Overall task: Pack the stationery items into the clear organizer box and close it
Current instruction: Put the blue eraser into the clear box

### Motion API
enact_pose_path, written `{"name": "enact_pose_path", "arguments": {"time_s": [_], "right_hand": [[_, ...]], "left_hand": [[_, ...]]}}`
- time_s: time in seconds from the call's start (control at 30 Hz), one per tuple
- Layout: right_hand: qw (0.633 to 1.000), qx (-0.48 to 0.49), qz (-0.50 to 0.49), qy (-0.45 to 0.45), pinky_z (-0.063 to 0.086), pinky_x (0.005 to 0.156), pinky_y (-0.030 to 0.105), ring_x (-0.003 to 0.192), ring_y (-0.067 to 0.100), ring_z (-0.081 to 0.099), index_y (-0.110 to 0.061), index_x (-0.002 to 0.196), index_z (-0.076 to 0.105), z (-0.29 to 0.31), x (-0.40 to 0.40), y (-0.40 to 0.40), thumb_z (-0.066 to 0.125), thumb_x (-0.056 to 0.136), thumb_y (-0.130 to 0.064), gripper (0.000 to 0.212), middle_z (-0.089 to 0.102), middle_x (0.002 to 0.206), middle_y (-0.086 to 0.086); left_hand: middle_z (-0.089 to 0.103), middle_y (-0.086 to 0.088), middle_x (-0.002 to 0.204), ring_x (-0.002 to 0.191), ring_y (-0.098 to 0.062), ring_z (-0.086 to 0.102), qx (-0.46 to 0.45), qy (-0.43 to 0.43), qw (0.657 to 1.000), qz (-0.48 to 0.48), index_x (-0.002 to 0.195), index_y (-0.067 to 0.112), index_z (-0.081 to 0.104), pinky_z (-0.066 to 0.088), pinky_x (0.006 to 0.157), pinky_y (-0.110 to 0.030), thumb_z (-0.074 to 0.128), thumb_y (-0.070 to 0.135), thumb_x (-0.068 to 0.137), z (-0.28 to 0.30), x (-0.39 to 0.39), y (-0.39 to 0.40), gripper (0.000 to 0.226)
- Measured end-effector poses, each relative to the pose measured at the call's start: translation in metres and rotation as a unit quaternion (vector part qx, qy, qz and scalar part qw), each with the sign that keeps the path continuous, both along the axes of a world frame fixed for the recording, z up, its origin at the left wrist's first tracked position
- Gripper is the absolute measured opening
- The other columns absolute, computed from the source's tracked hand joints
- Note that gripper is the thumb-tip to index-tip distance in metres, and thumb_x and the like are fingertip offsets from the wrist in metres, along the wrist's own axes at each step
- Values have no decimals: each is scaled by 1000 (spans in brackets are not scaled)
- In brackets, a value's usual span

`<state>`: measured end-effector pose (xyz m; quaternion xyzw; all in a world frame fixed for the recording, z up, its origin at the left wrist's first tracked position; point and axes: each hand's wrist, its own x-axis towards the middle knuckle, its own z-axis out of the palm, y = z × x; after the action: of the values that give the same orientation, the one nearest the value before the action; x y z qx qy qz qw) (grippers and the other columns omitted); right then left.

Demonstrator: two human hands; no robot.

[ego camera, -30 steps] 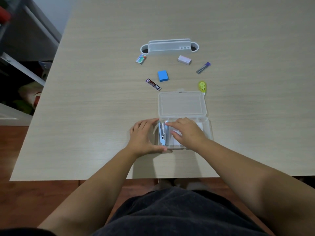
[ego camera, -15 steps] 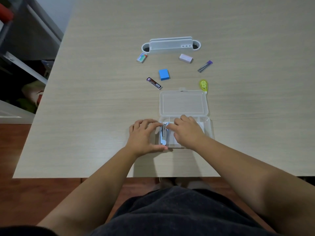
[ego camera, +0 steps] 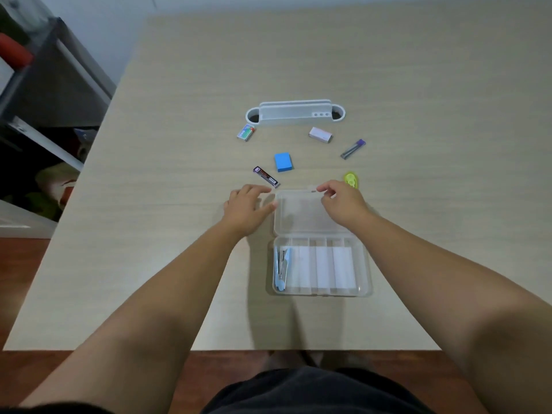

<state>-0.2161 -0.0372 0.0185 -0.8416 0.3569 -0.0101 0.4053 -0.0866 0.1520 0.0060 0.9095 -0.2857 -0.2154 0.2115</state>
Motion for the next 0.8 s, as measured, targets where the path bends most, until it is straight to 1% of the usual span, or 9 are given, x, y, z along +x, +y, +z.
{"name": "enact_pose_path", "arguments": {"time_s": [0.17,0.43,0.5,0.53,0.6,0.63,0.67,0.73,0.8], "right_hand": [[997,52,-19,50,49,96,32,103,24,60,-15,121,65,3,29,-14,50,91,-14,34,63,119,8],[994,25,20,106,44,105,33,123,25,56,-20,125,64,-11,83,-37,53,88,-24,38,62,134,2],[993,44,14,110,49,94,29,120,25,57,-20,128,62,-14,92,-39,52,90,-25,39,61,134,1],[993,59,11,104,53,79,26,115,26,60,-19,128,62,-16,97,-41,51,91,-25,40,62,133,3],[993,77,14,91,47,53,21,106,33,63,-9,125,63,-21,105,-40,50,91,-21,38,64,127,14],[993,82,14,86,48,51,24,105,38,62,-2,121,63,-24,108,-40,50,91,-18,37,64,123,21],[992,94,9,80,52,55,30,106,41,60,3,118,62,-26,111,-39,51,90,-17,36,63,120,26],[989,132,-16,66,55,80,41,110,40,59,4,117,61,-27,112,-39,56,90,-19,36,62,122,26],[982,177,-51,45,50,95,39,112,32,61,-1,119,64,-29,115,-41,61,88,-22,37,65,122,19]], "left_hand": [[45,4,142,131,-27,36,49,-26,998,-17,128,35,55,33,104,-39,59,42,87,3,38,-43,42],[38,4,151,135,-28,34,100,-62,992,-53,144,28,37,33,106,-41,64,36,81,-7,81,-103,70],[42,3,147,132,-28,37,104,-72,989,-70,144,28,36,34,103,-41,67,38,78,-13,85,-110,74],[46,2,144,129,-28,40,98,-75,990,-72,142,28,38,35,102,-41,68,38,77,-16,87,-113,73],[54,3,135,121,-28,46,66,-74,993,-63,136,28,42,38,96,-40,71,35,74,-23,88,-115,69],[57,4,129,117,-28,49,40,-66,996,-50,132,28,43,40,93,-40,72,32,73,-26,88,-115,66],[61,6,124,113,-27,52,11,-55,998,-34,129,28,44,43,91,-40,74,30,71,-28,87,-115,65],[64,8,115,108,-24,55,-44,-28,999,-6,124,28,44,48,87,-43,78,29,67,-31,85,-112,66],[64,7,109,104,-20,56,-92,9,996,10,124,28,43,53,81,-43,83,30,65,-31,81,-111,71]]}}
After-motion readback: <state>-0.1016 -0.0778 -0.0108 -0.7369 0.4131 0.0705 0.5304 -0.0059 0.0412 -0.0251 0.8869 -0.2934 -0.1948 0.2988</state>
